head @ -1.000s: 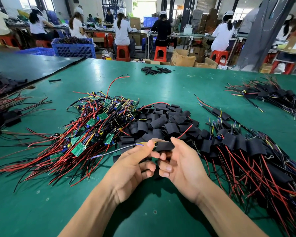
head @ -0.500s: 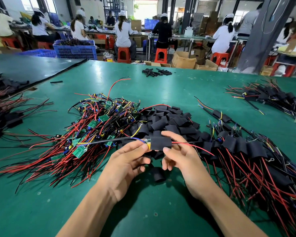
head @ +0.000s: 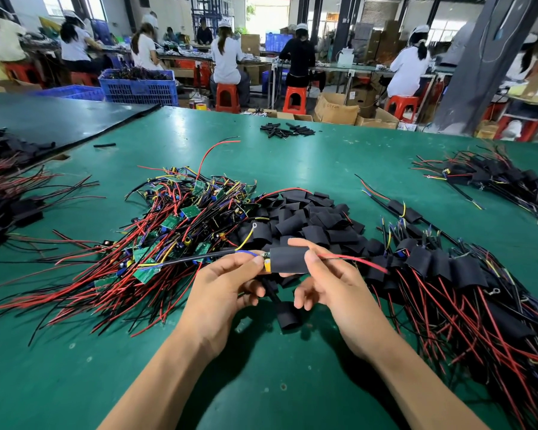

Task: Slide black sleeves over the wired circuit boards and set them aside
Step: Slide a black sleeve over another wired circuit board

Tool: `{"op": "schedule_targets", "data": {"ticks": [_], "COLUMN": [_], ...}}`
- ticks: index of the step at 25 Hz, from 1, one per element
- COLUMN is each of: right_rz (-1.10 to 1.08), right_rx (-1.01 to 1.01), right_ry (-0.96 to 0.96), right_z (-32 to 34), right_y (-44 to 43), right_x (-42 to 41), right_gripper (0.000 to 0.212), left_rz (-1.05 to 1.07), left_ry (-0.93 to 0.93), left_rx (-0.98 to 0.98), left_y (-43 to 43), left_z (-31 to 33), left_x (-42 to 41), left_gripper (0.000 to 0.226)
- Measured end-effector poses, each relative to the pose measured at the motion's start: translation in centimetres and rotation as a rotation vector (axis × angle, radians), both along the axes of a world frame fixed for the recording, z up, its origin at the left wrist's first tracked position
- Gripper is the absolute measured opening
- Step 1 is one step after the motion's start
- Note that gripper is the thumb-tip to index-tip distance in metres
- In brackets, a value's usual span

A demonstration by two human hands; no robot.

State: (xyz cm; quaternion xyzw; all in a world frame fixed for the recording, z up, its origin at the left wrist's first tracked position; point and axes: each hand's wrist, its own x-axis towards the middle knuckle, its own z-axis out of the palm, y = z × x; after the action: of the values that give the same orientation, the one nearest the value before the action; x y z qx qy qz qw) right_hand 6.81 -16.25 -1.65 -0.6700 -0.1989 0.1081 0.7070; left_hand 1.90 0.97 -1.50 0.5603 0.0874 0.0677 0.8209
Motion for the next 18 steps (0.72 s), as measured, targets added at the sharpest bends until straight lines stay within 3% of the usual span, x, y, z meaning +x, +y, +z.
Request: {"op": "schedule_targets", "data": {"ticks": [4,12,18], "right_rz": [-0.105,-0.304,-0.322], "right_rx": [0.04,0.339,0.268], "right_ry": [0.04,0.275,0.258], "right_z": [-0.1,-0.2,-0.2], "right_y": [0.5,1.3,0.9], "right_x": [-0.1,-0.2,-0.3], "right_gripper": [0.027,0.012,0.016], "left_rz": [0.009,0.073,0.045], "left_ry": [-0.064,-0.137,-0.157], "left_rx": [0.09,0.223,0.314], "left_y": [-0.2,-1.1,-0.9], "left_z": [-0.3,-0.5,-0.8], "left_x": [0.0,0.1,-0.1], "left_gripper": [0.011,0.015,0.013]}}
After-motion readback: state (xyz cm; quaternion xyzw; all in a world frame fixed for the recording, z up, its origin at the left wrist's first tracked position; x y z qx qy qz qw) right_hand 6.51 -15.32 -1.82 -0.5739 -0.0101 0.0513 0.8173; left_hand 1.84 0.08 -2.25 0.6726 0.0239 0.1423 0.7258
